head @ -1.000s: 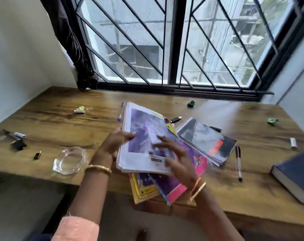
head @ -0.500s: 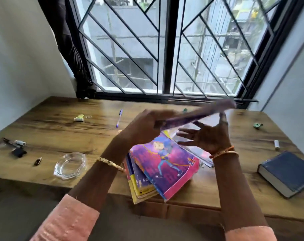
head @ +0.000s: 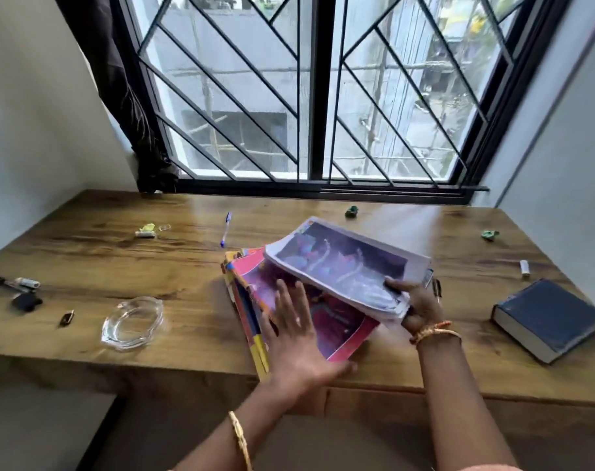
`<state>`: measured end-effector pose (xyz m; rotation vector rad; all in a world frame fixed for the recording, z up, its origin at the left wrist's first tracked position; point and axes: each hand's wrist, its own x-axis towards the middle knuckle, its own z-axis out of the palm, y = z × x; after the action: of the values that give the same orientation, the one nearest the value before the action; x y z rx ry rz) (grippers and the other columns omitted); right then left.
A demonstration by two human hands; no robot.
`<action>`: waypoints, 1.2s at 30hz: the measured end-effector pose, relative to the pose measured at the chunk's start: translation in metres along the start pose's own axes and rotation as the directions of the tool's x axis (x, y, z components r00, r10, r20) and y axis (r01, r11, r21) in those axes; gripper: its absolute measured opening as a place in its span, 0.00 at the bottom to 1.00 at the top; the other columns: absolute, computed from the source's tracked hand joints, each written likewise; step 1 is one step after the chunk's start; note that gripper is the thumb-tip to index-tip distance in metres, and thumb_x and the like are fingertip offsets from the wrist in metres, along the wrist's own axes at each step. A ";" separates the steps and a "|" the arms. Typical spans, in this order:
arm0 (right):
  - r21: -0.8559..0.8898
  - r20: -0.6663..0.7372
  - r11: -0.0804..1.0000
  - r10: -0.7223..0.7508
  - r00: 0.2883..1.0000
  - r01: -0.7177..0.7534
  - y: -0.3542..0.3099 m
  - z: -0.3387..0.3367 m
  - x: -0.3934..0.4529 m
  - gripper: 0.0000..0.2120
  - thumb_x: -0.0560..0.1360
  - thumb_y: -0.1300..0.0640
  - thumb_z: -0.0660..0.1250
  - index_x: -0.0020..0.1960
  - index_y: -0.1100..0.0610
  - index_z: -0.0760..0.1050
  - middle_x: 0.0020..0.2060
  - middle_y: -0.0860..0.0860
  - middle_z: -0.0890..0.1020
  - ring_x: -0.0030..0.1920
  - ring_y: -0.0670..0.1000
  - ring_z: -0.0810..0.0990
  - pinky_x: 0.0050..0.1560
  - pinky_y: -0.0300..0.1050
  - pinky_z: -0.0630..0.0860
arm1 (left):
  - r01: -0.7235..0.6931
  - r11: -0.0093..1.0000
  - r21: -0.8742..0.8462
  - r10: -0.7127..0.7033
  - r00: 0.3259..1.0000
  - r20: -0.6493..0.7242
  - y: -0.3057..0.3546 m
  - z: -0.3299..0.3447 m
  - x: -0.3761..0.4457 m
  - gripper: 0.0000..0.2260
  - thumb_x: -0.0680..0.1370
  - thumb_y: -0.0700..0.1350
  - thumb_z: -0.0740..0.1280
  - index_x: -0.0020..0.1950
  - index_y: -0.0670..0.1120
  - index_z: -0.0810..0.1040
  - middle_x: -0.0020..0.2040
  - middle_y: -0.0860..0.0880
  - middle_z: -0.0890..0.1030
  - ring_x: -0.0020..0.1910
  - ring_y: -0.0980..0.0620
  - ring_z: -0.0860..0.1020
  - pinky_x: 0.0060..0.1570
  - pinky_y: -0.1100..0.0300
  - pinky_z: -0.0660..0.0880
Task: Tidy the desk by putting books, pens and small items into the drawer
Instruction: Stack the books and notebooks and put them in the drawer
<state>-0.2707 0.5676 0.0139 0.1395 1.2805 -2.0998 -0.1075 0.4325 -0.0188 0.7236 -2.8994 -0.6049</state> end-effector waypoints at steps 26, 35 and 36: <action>-0.037 0.381 0.996 0.091 0.920 -0.084 -0.019 0.049 0.032 0.24 0.68 0.43 0.68 0.56 0.58 0.74 0.49 0.58 0.82 0.49 0.58 0.80 0.49 0.52 0.79 | 0.413 0.546 -0.729 -0.273 0.910 0.311 -0.067 -0.106 0.085 0.13 0.78 0.36 0.62 0.35 0.39 0.79 0.27 0.44 0.73 0.14 0.57 0.68 0.15 0.69 0.62; -0.757 0.104 0.633 -0.129 0.986 0.163 0.000 0.085 0.064 0.23 0.71 0.73 0.67 0.65 0.65 0.70 0.47 0.59 0.77 0.34 0.49 0.75 0.29 0.33 0.76 | 0.340 0.753 -0.564 -0.539 0.810 -0.231 -0.056 -0.063 0.067 0.09 0.74 0.48 0.67 0.44 0.43 0.80 0.43 0.44 0.82 0.44 0.42 0.79 0.39 0.60 0.67; -0.806 0.089 0.574 -0.124 0.988 0.145 0.004 0.086 0.069 0.24 0.70 0.72 0.68 0.65 0.66 0.70 0.49 0.60 0.78 0.35 0.51 0.76 0.32 0.36 0.78 | 0.336 0.780 -0.528 -0.529 0.804 -0.271 -0.059 -0.060 0.064 0.08 0.74 0.49 0.68 0.44 0.44 0.80 0.45 0.45 0.81 0.45 0.43 0.79 0.39 0.59 0.67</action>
<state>-0.3006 0.4628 0.0264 -0.4069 2.1657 -1.3935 -0.1279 0.3335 0.0119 1.2852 -2.0786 -0.9984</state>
